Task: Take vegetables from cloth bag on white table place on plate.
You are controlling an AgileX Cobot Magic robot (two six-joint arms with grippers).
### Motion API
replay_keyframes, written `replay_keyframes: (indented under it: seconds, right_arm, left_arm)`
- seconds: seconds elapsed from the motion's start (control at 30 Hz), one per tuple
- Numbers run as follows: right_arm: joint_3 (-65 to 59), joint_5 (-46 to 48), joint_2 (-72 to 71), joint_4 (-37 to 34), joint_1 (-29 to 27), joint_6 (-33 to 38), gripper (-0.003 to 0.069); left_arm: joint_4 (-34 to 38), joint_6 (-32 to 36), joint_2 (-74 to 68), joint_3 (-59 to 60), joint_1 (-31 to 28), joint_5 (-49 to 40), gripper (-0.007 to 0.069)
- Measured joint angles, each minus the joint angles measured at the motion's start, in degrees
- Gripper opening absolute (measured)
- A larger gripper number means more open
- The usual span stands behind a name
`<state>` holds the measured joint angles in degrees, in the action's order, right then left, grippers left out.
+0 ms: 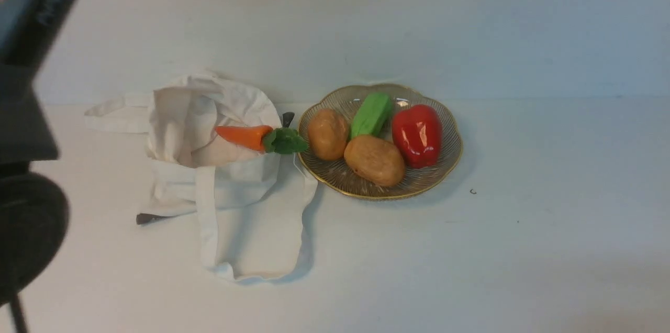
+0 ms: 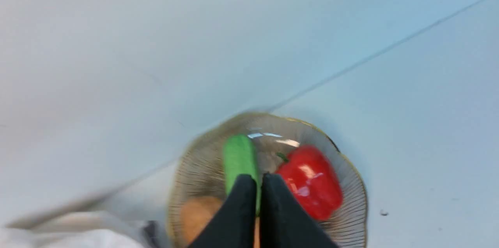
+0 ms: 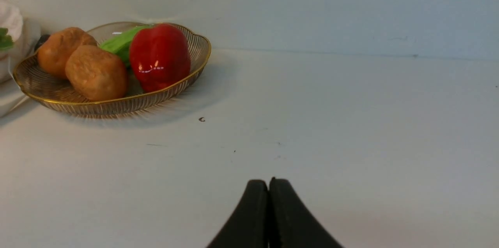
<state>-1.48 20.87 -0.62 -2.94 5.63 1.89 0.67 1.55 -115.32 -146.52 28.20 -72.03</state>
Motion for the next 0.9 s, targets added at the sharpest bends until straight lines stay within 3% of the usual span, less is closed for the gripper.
replay_keyframes:
  seconds: [0.2, 0.6, 0.73, 0.8, 0.9]
  right_arm:
    - [0.0, 0.0, 0.0, 0.0, 0.0, 0.0, -0.0015]
    - [0.0, 0.0, 0.0, 0.0, 0.0, 0.0, -0.0015]
    - [0.0, 0.0, 0.0, 0.0, 0.0, 0.0, -0.0015]
    - [0.0, 0.0, 0.0, 0.0, 0.0, 0.0, -0.0015]
    - [0.0, 0.0, 0.0, 0.0, 0.0, 0.0, -0.0015]
  left_arm:
    - [-1.1, 1.5, 7.7, 7.5, 0.0, -0.2, -0.0005]
    - [-1.7, 1.4, 49.1, 64.5, 0.0, 1.3, -0.0005]
    - [-0.7, 1.4, 59.5, 78.3, 0.0, 9.6, -0.0005]
    - [0.0, 1.7, 70.2, 92.6, 0.0, 23.7, -0.0005]
    - [-1.8, 2.0, 79.9, 107.5, 0.0, 38.0, -0.0005]
